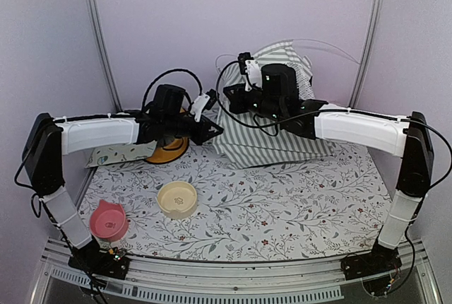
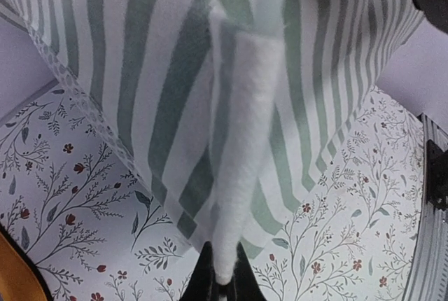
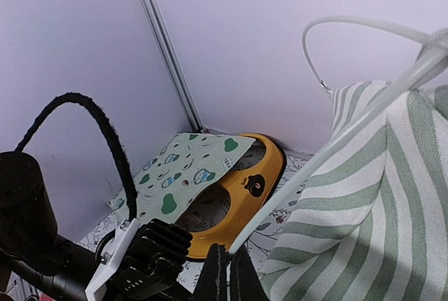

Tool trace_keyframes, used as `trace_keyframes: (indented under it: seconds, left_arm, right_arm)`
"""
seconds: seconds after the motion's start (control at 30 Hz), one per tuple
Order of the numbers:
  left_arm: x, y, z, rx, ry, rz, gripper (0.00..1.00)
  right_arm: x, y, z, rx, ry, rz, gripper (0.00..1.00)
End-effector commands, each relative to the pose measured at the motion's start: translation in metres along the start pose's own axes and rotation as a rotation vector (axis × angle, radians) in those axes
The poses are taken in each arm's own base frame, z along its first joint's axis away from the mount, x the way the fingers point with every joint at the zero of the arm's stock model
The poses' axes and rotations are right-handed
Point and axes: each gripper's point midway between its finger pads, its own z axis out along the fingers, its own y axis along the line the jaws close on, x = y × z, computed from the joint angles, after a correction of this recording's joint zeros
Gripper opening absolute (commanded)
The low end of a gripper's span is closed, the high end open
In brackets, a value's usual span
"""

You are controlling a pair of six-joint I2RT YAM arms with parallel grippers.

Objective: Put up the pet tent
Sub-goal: Adjust the tent at the center of the board.

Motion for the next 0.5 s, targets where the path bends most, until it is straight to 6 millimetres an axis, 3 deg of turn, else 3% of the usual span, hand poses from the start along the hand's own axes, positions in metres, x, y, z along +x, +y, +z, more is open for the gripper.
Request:
trace_keyframes:
  seconds: [0.0,0.1,0.2,0.33,0.47]
  left_arm:
    - [-0.185,-0.029,-0.073,0.043,-0.575,0.159,0.00]
    - [-0.183,-0.023,-0.070,0.020,-0.565,0.146,0.00]
    - [-0.164,-0.014,-0.061,-0.001,-0.536,0.095,0.00]
    - [-0.138,-0.003,-0.056,-0.052,-0.530,-0.003,0.00]
    - [-0.123,0.006,-0.053,-0.100,-0.520,-0.086,0.00]
  right_arm:
    - [0.178,0.025,-0.012,-0.117,0.548,-0.121,0.00]
    - [0.172,0.025,-0.015,-0.109,0.537,-0.107,0.00]
    - [0.141,0.027,-0.021,-0.099,0.475,-0.085,0.02]
    - [0.092,0.040,-0.037,-0.146,0.377,-0.066,0.33]
    - [0.062,0.050,-0.059,-0.187,0.303,-0.033,0.63]
